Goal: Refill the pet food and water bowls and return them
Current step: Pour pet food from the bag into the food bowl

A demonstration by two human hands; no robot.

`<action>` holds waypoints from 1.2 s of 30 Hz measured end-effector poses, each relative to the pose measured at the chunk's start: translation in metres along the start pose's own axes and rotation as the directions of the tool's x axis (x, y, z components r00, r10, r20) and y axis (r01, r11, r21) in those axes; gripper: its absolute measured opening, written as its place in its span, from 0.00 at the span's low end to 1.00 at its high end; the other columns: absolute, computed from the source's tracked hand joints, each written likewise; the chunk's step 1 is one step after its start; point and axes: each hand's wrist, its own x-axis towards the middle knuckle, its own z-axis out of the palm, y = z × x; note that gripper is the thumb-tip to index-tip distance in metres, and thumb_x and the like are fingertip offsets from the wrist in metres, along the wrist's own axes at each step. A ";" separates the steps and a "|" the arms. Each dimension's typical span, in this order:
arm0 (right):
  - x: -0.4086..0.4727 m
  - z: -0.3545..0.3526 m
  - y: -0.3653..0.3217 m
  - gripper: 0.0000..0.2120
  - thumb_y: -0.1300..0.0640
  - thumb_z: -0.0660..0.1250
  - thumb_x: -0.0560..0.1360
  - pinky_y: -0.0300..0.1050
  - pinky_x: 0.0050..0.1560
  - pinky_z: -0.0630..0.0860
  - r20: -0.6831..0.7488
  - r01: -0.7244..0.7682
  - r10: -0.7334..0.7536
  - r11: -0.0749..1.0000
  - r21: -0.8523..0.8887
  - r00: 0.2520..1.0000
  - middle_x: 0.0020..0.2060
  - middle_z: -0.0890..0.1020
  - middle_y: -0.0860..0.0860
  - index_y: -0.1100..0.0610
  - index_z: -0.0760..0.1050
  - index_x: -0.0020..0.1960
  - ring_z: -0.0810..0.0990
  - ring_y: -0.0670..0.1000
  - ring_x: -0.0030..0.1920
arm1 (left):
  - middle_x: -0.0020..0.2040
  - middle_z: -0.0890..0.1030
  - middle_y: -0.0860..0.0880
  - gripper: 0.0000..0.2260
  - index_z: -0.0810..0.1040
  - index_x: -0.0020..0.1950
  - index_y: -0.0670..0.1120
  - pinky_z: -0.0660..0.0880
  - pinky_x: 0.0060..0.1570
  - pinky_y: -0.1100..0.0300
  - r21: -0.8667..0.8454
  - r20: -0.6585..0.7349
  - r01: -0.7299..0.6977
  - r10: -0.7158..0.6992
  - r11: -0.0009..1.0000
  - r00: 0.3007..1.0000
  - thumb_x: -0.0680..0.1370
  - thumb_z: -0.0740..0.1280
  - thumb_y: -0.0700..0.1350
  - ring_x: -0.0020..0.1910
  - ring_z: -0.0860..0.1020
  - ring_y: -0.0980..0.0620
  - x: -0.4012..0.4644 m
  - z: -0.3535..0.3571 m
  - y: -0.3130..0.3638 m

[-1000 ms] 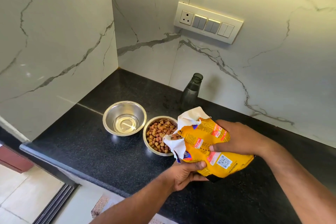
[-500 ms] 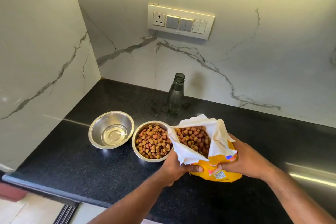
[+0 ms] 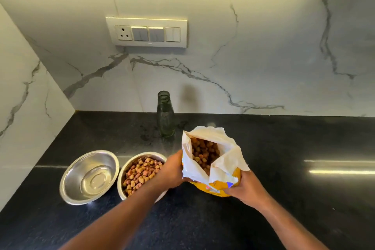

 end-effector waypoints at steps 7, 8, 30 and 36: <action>0.025 0.008 0.014 0.35 0.61 0.83 0.67 0.34 0.57 0.80 -0.038 -0.036 0.041 0.992 0.124 0.998 0.57 0.83 0.43 0.47 0.73 0.68 0.80 0.37 0.58 | 0.60 0.77 0.53 0.25 0.73 0.66 0.50 0.76 0.65 0.51 0.094 0.049 0.003 -0.008 0.996 0.999 0.73 0.78 0.47 0.63 0.78 0.49 0.040 -0.009 -0.005; 0.027 0.009 0.014 0.34 0.61 0.83 0.67 0.34 0.58 0.80 -0.045 -0.026 0.033 0.990 0.138 0.998 0.57 0.83 0.43 0.45 0.73 0.67 0.80 0.36 0.59 | 0.60 0.77 0.54 0.27 0.73 0.68 0.47 0.76 0.65 0.53 0.105 0.058 0.001 -0.007 0.994 0.998 0.72 0.79 0.48 0.62 0.78 0.50 0.043 -0.010 -0.007; 0.000 0.007 0.000 0.60 0.49 0.88 0.58 0.48 0.70 0.76 -0.199 0.082 0.000 0.911 0.405 0.980 0.73 0.72 0.35 0.36 0.57 0.79 0.72 0.43 0.74 | 0.68 0.76 0.53 0.38 0.71 0.72 0.53 0.77 0.64 0.57 -0.110 0.008 0.116 -0.115 0.987 0.993 0.66 0.83 0.39 0.68 0.75 0.53 0.033 -0.056 -0.026; -0.023 -0.006 -0.046 0.59 0.46 0.87 0.59 0.55 0.80 0.58 -0.336 0.242 -0.148 0.936 0.255 0.930 0.80 0.60 0.33 0.33 0.55 0.80 0.58 0.40 0.80 | 0.71 0.76 0.52 0.39 0.71 0.74 0.51 0.74 0.70 0.49 -0.217 -0.126 0.075 -0.104 0.973 0.987 0.67 0.83 0.40 0.70 0.74 0.53 0.003 -0.108 -0.034</action>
